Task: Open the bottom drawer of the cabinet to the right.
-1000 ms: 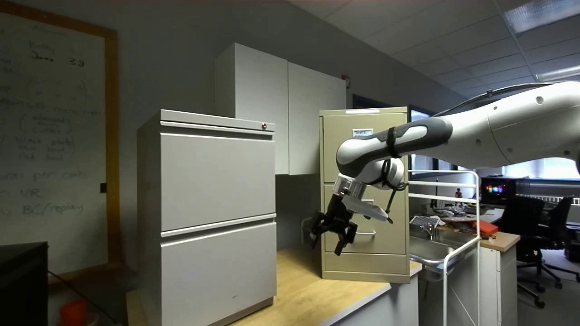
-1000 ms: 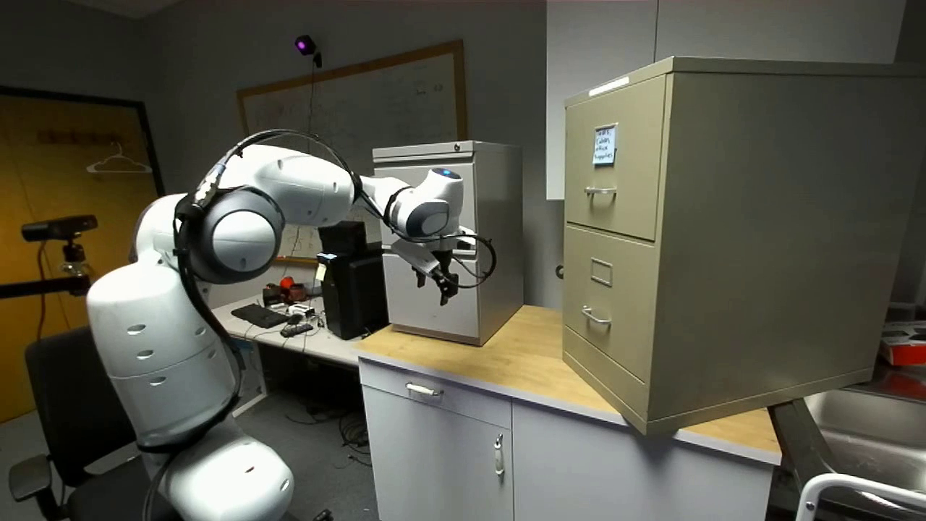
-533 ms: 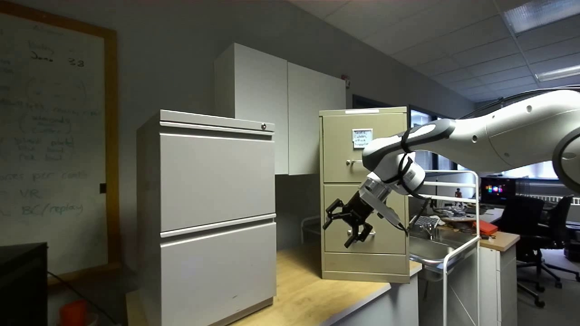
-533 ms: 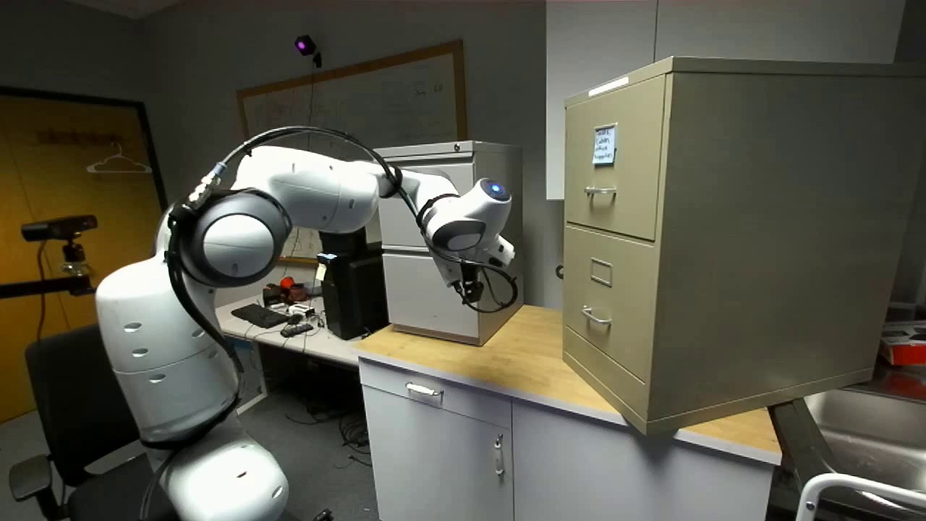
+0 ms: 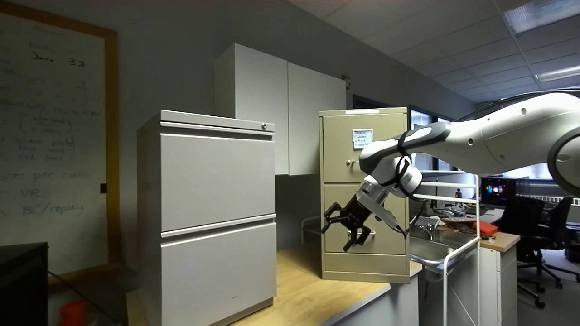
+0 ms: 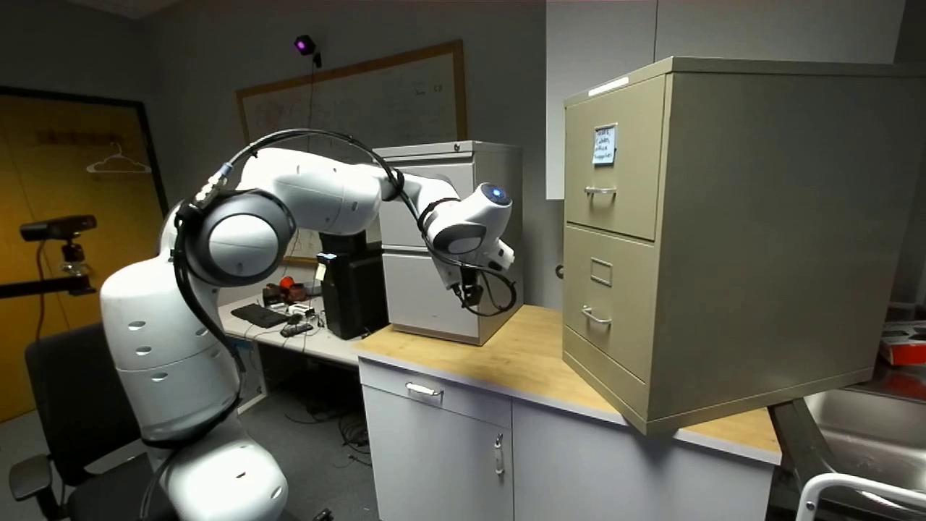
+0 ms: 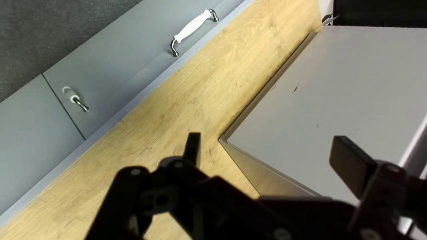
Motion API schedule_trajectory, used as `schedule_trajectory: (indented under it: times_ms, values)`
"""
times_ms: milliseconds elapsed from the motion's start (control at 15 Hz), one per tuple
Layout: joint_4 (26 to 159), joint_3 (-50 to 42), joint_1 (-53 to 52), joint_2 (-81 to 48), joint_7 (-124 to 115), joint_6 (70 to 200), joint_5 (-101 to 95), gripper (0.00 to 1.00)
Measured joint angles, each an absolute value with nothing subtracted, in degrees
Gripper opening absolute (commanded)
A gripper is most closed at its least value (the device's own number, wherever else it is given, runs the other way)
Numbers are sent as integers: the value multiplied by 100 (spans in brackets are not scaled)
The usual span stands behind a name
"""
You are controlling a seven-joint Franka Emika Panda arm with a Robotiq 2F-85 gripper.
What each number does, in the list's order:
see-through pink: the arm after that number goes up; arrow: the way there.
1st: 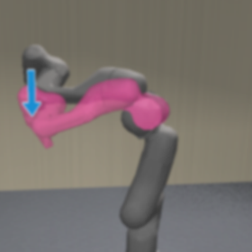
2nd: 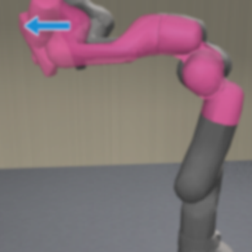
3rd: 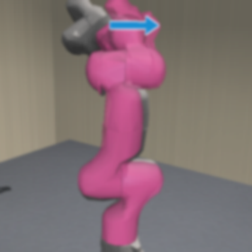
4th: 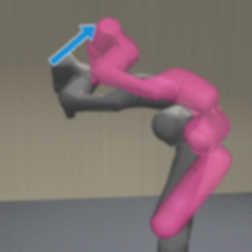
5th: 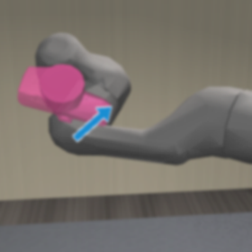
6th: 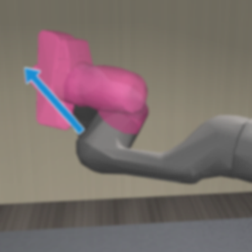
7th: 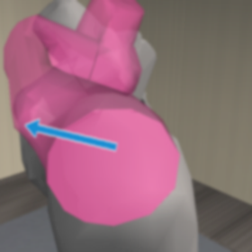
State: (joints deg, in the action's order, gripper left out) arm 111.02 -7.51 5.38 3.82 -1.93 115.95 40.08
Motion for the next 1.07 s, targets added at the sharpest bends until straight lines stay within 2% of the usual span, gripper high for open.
schedule_trajectory:
  times_ms: [533, 1067]
  values:
    - [10176, -556, 425, -461, -2160, 12711, 4064, 100]
    - [9498, -808, 793, -1575, -3849, 13469, 4172, 100]
